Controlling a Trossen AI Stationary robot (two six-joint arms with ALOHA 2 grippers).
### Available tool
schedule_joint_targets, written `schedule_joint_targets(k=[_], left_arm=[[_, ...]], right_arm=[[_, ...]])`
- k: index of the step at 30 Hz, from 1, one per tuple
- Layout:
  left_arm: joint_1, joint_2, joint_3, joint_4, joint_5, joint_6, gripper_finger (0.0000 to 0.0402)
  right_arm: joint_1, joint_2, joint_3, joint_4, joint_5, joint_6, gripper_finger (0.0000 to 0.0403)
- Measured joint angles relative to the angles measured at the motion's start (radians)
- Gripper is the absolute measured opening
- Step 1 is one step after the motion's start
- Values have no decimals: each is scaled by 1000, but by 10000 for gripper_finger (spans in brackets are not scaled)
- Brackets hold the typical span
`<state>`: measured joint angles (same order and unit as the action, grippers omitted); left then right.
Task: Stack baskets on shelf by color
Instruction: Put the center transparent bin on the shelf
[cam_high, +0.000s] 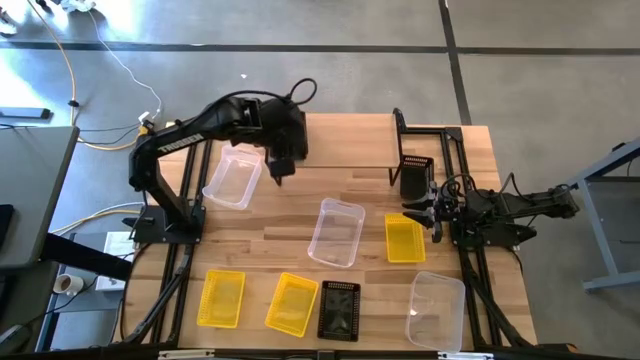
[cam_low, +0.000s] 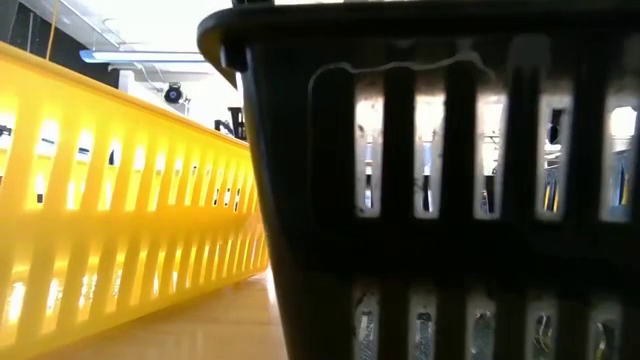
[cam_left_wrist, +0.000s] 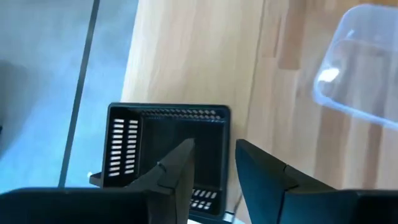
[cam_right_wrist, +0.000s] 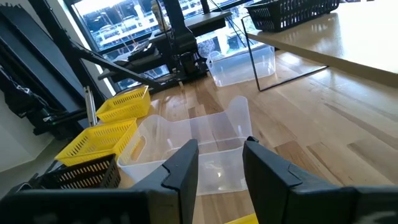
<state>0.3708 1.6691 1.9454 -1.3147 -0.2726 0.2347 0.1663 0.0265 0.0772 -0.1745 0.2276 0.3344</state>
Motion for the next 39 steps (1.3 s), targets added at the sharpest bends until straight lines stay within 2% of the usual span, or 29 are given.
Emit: schedule_joint_targets(k=[7,12,20,27,39], left_arm=[[-83,0,46,-63,27,-106,106],[-143,0,46,-88,132,-202,106],[-267,0,43,-60,128,-325,102],[-351,1,-50,40,105,-398,99],[-447,1,-211,149,82,-500,93]], right_arm=[[0,0,0,16,3,12,112],[0,0,0,105,6,160,112],[0,0,0,263,46,344,112],[0,0,0,381,102,358,112],[0,0,0,599,63,356,112]])
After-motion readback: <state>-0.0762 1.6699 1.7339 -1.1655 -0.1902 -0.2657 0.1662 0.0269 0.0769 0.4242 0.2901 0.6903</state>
